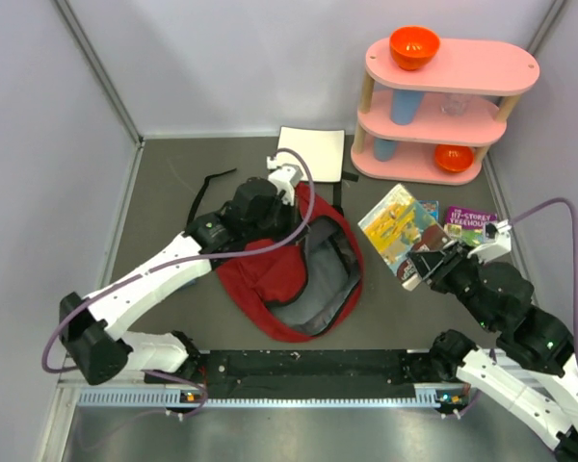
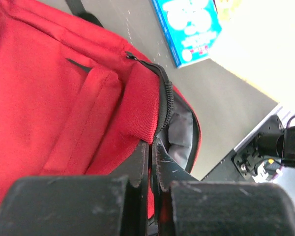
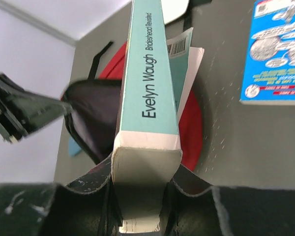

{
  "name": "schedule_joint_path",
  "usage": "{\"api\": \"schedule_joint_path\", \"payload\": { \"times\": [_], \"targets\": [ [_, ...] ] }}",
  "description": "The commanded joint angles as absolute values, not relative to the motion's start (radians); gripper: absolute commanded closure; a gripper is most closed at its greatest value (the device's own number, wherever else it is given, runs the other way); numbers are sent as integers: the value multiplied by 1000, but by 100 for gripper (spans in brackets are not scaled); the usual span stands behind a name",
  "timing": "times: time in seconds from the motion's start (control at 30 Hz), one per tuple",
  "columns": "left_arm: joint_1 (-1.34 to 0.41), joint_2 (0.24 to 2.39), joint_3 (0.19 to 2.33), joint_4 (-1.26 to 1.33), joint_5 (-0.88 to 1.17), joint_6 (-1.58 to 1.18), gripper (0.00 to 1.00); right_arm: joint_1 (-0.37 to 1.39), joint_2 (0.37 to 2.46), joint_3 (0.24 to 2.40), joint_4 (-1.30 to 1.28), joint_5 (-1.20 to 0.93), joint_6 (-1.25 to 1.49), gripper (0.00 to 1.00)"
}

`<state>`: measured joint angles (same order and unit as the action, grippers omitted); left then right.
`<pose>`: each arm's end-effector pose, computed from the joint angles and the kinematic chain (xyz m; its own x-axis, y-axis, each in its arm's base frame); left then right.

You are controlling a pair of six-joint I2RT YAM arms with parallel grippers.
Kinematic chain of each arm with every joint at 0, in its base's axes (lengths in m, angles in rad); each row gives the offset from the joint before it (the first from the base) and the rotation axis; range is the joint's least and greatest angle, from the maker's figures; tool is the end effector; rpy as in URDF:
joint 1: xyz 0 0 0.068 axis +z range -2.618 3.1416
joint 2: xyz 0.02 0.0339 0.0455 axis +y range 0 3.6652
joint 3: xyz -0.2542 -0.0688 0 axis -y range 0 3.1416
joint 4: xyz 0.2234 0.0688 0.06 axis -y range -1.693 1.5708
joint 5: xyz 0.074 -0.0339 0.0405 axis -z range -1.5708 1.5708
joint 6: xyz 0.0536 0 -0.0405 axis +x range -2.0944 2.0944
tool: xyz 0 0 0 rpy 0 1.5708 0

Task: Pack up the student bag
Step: Place the book in the student bag.

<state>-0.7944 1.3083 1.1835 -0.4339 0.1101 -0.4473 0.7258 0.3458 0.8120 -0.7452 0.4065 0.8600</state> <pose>0.1998 -0.2118 0.3233 -0.6699 0.0685 -0.7393 0.5376 0.7316 -0.4193 0.0678 0.0319 0.3197 -0.3810 0.5926 -0.7097 -0.0562 0.7514 0.6575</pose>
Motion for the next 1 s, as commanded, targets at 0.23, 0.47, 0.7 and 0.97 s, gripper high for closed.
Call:
{"api": "schedule_joint_path", "payload": {
  "times": [0.23, 0.47, 0.7, 0.97],
  "targets": [
    [-793, 1195, 1258, -307, -34, -445, 100, 722, 402, 838, -625, -29, 1029, 100],
    [-793, 1250, 1322, -331, -26, -442, 100, 724, 425, 729, -499, -138, 1081, 100],
    [-795, 1256, 1313, -291, 47, -472, 100, 724, 511, 553, -309, -97, 1089, 100],
    [-795, 1232, 1279, -276, 92, -468, 100, 724, 704, 457, 268, -127, 1123, 100]
  ]
}}
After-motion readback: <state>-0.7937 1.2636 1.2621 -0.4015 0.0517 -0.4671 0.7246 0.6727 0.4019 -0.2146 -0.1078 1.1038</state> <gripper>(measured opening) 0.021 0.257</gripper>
